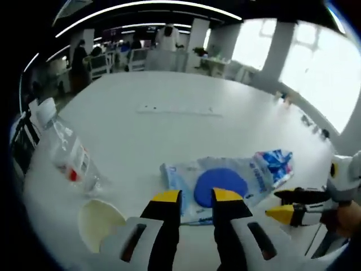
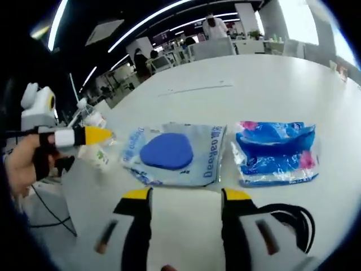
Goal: Arrange the tabletop items into an orderly group along one side of the table until the central work area is clear of visible clutter.
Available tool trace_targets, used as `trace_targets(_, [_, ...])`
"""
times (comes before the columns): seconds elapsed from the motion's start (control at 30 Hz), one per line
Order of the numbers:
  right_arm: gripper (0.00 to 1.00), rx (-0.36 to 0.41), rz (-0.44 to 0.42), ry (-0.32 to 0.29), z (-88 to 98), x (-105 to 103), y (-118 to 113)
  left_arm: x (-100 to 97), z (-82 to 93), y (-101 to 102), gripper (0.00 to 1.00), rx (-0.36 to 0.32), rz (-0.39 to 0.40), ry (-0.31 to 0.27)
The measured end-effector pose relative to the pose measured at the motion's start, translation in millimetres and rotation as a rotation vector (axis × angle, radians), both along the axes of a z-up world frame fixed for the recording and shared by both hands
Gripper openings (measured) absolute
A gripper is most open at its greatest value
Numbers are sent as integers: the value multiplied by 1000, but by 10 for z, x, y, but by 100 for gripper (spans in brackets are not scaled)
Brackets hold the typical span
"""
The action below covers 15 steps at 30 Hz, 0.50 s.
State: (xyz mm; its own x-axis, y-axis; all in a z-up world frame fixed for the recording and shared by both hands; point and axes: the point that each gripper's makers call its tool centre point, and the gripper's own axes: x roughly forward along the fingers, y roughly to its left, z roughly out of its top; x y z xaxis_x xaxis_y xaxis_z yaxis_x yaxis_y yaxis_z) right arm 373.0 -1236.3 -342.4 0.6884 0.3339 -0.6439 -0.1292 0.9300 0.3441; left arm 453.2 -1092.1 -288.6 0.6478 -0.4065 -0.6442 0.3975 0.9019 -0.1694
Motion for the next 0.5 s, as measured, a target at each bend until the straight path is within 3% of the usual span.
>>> trace_targets(0.1, [47, -4, 8, -2, 15, -55, -7, -16, 115, 1, 58, 15, -18, -67])
trace_targets(0.17, [47, -6, 11, -5, 26, -69, -12, -53, 200, -6, 60, 4, -28, -98])
trace_targets(0.3, [46, -3, 8, -6, 47, -85, -31, -98, 217, 31, 68, 2, -23, -94])
trace_targets(0.5, [46, 1, 8, -18, 92, -72, -42, -105, 204, 105, 66, 8, -7, -83])
